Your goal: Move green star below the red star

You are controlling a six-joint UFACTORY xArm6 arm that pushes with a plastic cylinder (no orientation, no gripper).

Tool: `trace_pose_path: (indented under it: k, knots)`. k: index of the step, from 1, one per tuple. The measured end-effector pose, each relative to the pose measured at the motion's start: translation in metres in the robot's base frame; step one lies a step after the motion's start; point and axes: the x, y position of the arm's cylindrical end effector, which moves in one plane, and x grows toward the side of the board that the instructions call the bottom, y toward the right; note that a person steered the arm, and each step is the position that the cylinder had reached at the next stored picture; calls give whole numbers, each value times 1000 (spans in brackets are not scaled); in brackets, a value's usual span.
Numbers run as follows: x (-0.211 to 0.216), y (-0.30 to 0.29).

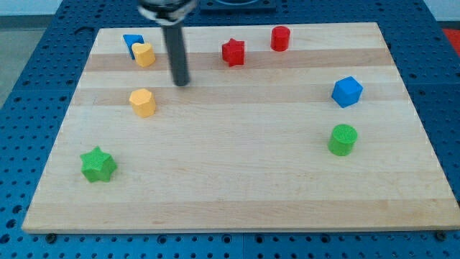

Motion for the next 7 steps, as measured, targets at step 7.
trace_pose_path:
  k: [7]
  knots:
    - [155,-160]
